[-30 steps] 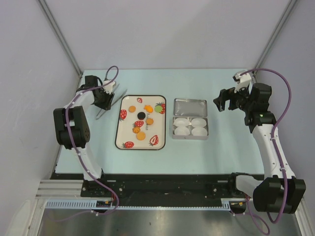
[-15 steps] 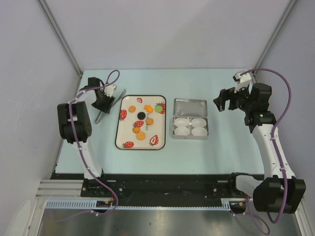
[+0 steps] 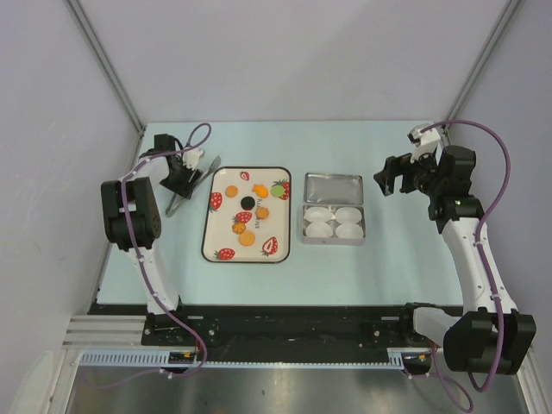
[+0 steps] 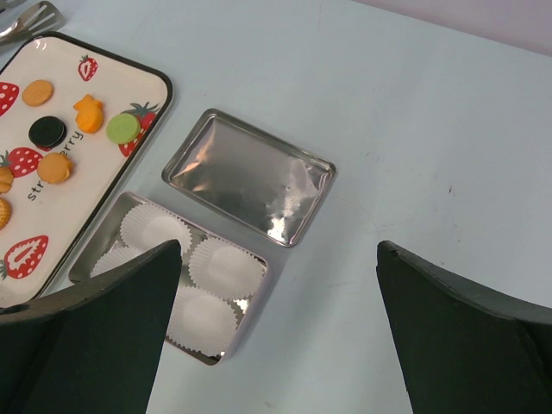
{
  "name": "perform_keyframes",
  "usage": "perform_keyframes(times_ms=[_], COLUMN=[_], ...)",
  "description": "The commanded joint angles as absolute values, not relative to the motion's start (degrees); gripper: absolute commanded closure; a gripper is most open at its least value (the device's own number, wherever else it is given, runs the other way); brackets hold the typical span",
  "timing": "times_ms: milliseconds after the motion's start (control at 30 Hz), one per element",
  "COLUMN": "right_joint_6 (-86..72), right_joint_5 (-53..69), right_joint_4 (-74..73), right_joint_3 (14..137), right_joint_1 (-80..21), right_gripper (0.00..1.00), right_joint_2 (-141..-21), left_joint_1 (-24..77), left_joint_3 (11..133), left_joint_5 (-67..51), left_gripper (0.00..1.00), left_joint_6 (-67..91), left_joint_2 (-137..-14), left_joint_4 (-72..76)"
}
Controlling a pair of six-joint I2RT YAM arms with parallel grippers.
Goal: Pack the cookies
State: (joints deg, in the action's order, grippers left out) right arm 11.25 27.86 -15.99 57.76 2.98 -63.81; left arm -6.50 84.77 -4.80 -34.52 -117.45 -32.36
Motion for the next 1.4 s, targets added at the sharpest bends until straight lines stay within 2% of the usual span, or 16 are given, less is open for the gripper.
perform_keyframes(times_ms=[0,800,1367], right_joint_6=[11.95,11.95,12.04], right_joint_5=[27.86,27.69,27.6], right_joint_4=[-14.85,-14.85,-14.85], right_joint_3=[57.74,57.74,57.83], right_joint_1=[2.64,2.64,2.64], right_gripper=[0.0,0.0,0.0], right_joint_2=[-62.84,-62.4,-61.87], left_joint_1=[-6.77,-6.68,-6.68], left_joint_3=[85.69,90.0,90.0], left_joint_5=[-3.16,-5.45,-7.55], left_gripper=[0.3,0.29,0.45], left_joint_6=[-36.74,-38.32,-37.97], left_joint_2=[-119.71,-123.31,-122.44], left_joint_4=[-33.66,-40.69,-42.8])
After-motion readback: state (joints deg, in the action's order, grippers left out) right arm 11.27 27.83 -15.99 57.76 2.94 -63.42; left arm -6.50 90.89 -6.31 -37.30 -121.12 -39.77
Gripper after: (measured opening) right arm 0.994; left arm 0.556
